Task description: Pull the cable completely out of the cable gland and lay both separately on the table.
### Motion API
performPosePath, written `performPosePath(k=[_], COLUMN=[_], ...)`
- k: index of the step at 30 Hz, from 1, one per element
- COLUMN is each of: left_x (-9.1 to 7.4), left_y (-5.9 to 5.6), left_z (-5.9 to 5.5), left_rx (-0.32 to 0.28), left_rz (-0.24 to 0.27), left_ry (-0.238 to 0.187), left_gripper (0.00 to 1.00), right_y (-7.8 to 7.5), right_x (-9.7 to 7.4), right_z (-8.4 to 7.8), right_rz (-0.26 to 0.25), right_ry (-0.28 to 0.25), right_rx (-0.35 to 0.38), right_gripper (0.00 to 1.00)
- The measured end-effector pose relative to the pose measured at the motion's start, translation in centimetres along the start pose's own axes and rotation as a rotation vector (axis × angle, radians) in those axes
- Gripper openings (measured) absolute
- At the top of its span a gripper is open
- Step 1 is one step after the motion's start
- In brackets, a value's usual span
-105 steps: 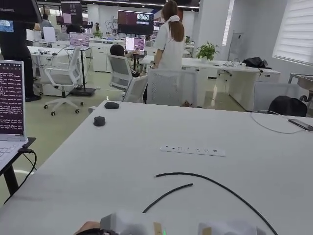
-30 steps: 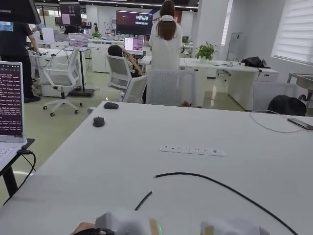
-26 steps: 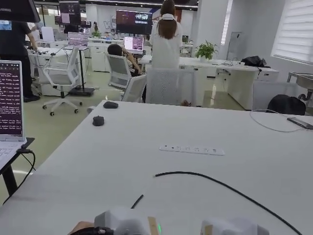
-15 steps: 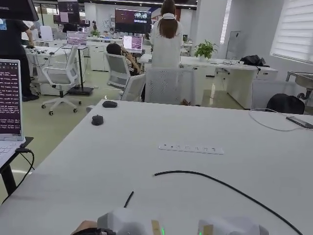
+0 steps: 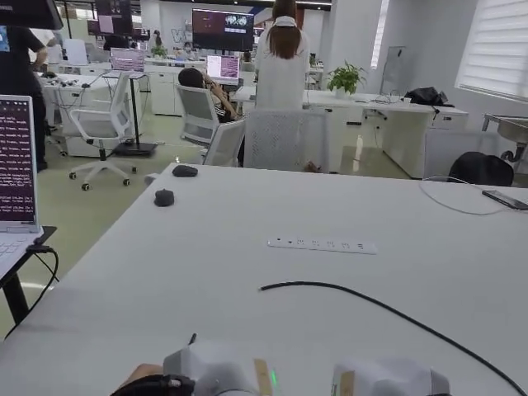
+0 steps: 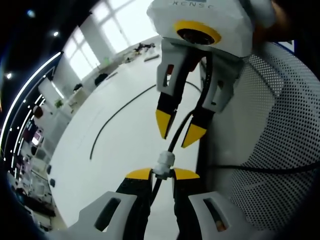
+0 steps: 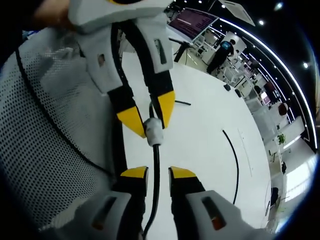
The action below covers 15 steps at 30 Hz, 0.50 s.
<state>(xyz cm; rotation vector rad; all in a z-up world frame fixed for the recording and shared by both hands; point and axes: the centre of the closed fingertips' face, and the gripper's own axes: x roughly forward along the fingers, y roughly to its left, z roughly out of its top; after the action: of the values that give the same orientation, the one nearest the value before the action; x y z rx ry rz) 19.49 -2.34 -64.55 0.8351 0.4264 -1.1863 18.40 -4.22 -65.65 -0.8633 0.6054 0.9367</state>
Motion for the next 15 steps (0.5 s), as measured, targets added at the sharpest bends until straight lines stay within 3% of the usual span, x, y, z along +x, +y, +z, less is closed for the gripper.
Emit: performPosePath(k=[2, 5, 8, 12, 15], left_x=[0.0, 0.0, 0.0, -0.2, -0.2], left_y=[-0.2, -0.3, -0.1, 0.5, 0.4], left_z=[0.2, 0.1, 0.1, -0.2, -0.3], left_rx=[0.004, 0.005, -0.004, -0.026, -0.023], left_rz=[-0.007, -0.013, -0.004, 0.016, 0.013], left_ry=[-0.008, -0.003, -0.002, 0.003, 0.006], left_gripper=[0.16, 0.16, 0.16, 0.16, 0.16], right_y=[0.3, 0.2, -0.3, -1.0, -0.7], right_x=[-0.1, -0.2, -0.1, 0.0, 0.0], right_z=[0.3, 0.3, -0.7, -3.0, -2.9], right_rz=[0.011, 0.005, -0.004, -0.038, -0.021], right_ry=[-0.011, -0.014, 0.021, 0.131, 0.130], right_rx=[-0.008, -0.025, 0.015, 0.028, 0.028], right_gripper=[0.14, 0.04, 0.03, 0.03, 0.07])
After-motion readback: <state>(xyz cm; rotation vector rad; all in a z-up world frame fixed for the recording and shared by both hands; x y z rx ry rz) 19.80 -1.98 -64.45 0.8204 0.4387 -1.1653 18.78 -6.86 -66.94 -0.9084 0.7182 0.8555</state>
